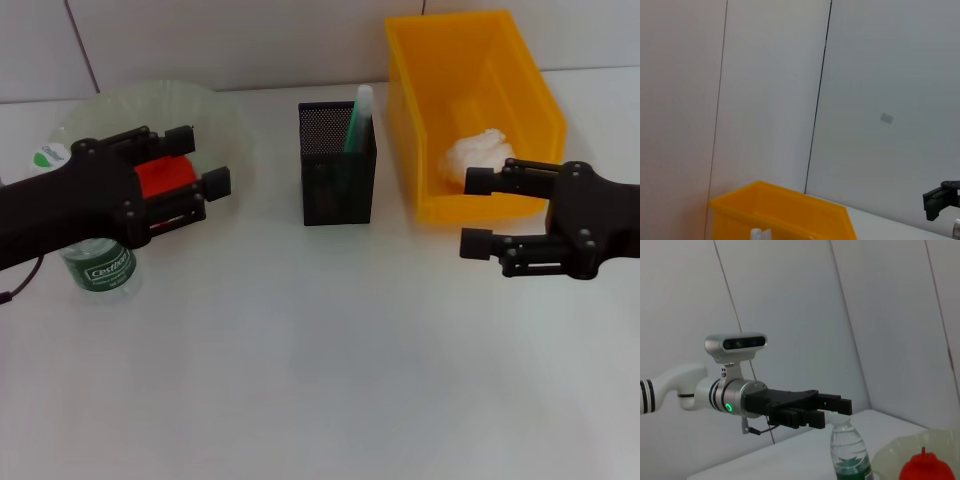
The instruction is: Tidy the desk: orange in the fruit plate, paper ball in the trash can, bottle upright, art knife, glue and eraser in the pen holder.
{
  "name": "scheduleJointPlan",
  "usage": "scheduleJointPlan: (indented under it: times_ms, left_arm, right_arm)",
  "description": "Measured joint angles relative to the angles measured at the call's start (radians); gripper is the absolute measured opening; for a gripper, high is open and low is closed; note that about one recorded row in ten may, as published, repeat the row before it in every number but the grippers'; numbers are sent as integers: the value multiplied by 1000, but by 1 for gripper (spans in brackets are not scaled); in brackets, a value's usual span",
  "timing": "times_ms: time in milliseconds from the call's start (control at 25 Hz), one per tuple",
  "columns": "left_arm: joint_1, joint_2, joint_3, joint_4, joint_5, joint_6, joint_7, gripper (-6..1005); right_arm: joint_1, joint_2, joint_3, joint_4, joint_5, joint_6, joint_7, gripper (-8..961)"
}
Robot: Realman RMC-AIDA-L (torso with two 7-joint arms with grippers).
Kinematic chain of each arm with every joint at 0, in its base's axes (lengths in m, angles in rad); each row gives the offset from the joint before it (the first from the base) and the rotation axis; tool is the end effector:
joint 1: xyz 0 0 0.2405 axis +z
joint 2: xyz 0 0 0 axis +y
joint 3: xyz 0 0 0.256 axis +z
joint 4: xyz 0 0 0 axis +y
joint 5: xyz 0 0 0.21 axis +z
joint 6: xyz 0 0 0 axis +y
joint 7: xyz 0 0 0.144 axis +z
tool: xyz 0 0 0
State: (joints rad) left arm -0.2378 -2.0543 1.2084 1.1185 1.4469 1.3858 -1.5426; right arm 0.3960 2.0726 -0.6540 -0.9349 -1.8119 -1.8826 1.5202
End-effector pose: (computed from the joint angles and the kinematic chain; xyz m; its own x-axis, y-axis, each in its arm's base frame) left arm -0.2114 0.3145 0.0336 0.7433 0.1700 0.6470 0.4063 -0.8831 -0.2346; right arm 0.2447 0.2920 0.0656 0.7220 -0.2460 -0.6467 -0.3821 -0.9210 -0.0762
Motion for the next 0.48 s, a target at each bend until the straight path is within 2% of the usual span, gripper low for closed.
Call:
scheduleJointPlan:
  times_ms: [480]
  left_arm:
    - [34, 0, -13, 0, 5, 55, 10, 667]
  right_arm:
    - [23, 4, -11, 15, -30, 22, -9, 832]
